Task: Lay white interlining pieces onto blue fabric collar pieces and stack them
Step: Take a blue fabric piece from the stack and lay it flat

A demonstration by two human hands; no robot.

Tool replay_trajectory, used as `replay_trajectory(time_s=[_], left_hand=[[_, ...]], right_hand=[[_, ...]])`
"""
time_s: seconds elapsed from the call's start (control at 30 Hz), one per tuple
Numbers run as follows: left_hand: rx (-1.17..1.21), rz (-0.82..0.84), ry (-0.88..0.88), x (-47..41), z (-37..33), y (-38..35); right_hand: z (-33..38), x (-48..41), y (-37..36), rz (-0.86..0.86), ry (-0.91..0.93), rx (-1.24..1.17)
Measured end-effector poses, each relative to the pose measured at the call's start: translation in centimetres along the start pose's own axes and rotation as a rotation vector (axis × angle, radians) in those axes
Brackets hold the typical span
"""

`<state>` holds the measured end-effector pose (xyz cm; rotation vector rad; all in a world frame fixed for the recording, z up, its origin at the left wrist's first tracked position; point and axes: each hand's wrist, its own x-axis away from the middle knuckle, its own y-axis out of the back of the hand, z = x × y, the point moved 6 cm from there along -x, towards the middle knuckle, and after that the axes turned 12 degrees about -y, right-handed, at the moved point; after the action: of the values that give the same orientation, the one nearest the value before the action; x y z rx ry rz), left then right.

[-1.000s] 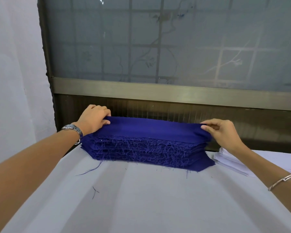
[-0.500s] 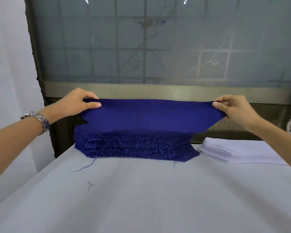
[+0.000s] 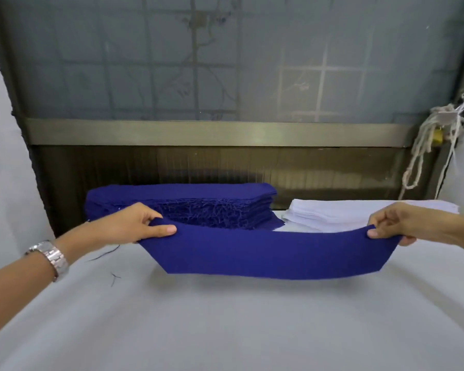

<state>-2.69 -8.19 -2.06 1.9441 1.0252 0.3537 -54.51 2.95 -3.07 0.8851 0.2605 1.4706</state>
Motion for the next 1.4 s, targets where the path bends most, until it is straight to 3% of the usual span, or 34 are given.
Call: replay_trajectory(time_s=[0.43, 0.77, 1.2, 1.4], left_hand=[[-0.059, 0.058, 0.005, 0.6, 1.6, -6.6], [-0.737, -0.022, 0.049, 1.7, 1.9, -5.7], [-0.773, 0.009, 0.132, 2.6, 1.4, -4.2], [-0.723, -0.131, -0.047, 1.9, -2.4, -3.7]], right_hand=[[-4.1, 0.0, -2.7, 0.036, -0.108, 0.115], [-4.1, -0.4, -3.4, -0.027, -0.093, 0.259], [-3.6, 0.4, -3.6, -0.123, -0.06, 0.294], [-3.2, 0.7, -2.9, -0.237, -0.017, 0.374]])
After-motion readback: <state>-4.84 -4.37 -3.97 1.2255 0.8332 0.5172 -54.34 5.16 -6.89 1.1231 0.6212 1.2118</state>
